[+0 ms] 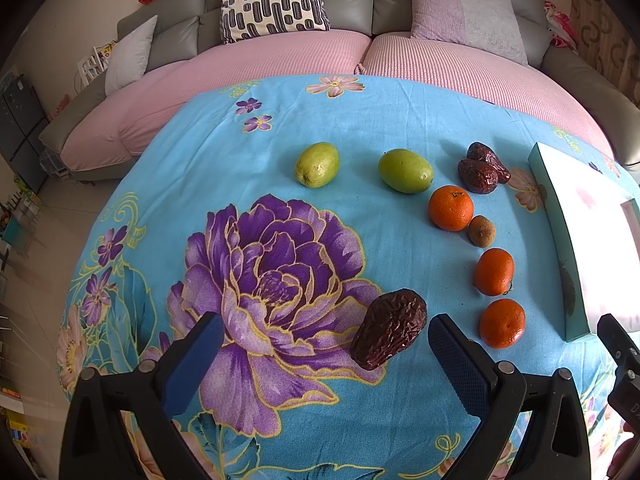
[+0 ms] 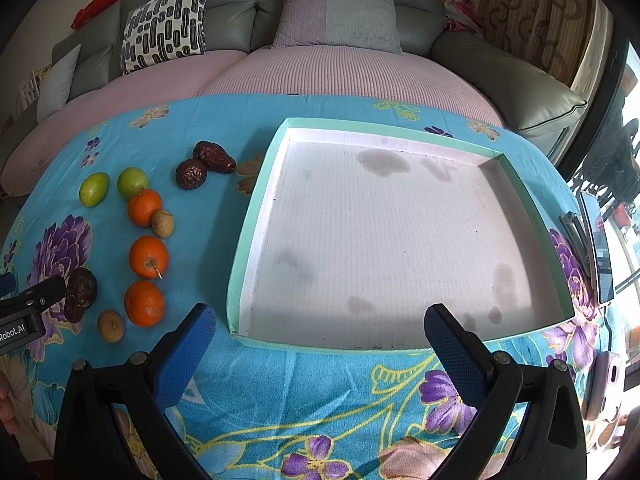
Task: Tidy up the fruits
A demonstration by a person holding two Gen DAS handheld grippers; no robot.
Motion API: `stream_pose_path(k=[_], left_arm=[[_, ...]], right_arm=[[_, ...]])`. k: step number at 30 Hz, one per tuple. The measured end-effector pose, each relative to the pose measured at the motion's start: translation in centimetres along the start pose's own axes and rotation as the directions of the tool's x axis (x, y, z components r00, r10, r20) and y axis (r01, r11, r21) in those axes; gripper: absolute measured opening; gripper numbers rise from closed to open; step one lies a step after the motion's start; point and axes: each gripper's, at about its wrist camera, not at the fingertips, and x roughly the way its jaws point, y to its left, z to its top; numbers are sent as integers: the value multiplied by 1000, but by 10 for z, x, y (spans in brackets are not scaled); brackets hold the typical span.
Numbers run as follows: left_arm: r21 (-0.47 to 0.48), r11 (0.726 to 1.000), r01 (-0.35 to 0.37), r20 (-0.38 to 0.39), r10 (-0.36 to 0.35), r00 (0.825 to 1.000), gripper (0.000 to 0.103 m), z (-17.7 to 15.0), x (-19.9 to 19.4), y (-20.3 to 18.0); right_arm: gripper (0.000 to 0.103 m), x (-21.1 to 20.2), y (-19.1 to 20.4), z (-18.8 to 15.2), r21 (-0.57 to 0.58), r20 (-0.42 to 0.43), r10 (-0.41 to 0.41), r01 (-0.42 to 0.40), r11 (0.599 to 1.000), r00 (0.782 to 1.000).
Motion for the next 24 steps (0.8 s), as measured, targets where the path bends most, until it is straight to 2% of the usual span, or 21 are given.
stream_pose_path(k=[17, 24], left_arm=[[-6, 1000, 11, 9, -11, 1000, 103, 1, -1, -1], [-78, 995, 54, 55, -50, 997, 103, 3, -5, 10]], right_arm=[[103, 0, 0, -3, -1, 2, 13, -13, 1000, 1000], [103, -7, 11, 2, -30, 52, 75, -73, 997, 996]])
